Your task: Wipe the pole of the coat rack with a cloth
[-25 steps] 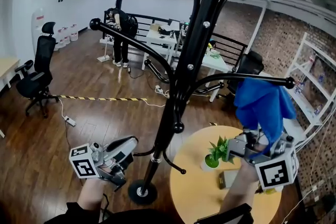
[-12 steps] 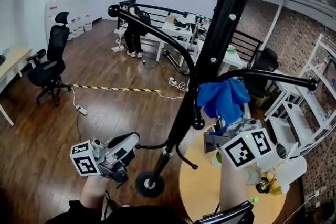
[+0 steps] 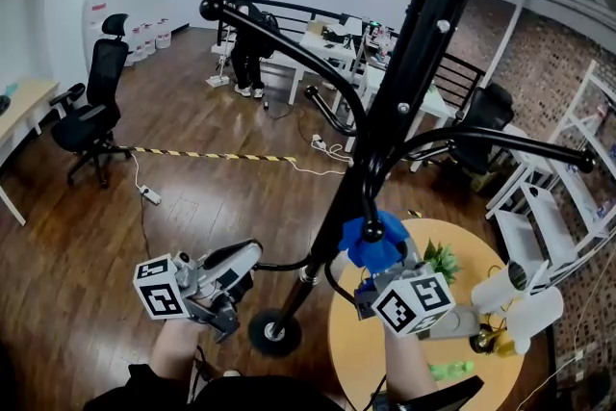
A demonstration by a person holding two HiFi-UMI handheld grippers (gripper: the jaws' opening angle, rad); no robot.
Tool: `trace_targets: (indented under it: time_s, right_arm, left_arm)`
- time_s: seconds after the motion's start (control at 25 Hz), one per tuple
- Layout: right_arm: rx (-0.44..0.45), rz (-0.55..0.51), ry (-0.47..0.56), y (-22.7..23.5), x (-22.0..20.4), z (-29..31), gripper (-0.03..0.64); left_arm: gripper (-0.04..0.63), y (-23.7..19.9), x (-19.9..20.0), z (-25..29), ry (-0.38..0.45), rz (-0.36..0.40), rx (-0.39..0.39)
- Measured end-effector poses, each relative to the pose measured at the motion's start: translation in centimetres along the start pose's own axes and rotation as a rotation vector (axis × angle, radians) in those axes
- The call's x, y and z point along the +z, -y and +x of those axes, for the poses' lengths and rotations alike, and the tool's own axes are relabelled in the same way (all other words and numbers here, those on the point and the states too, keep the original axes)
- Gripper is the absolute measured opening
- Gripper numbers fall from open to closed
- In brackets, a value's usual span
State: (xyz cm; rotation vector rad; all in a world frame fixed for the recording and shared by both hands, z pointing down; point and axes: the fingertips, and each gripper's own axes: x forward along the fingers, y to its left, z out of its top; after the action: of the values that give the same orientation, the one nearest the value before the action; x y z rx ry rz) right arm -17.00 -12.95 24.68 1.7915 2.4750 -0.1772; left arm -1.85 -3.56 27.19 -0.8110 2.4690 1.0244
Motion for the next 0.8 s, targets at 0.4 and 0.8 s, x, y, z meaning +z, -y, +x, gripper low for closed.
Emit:
trace_targets:
  time_s: [0.4,0.8]
  right_arm:
    - [0.089,-0.188,-0.543,-1.5,-14.0,-2.9,0.02]
    - [0.069,-0.145,-0.713,-0.3,-16.2,-9.0,0.021]
  left_arm:
    - [0.003,-1.3,-1.0,1.7,-0.025,-0.036,-0.013]
    - [0.003,-2.0,-2.6,4.4,-0.066,-0.077,-0.06]
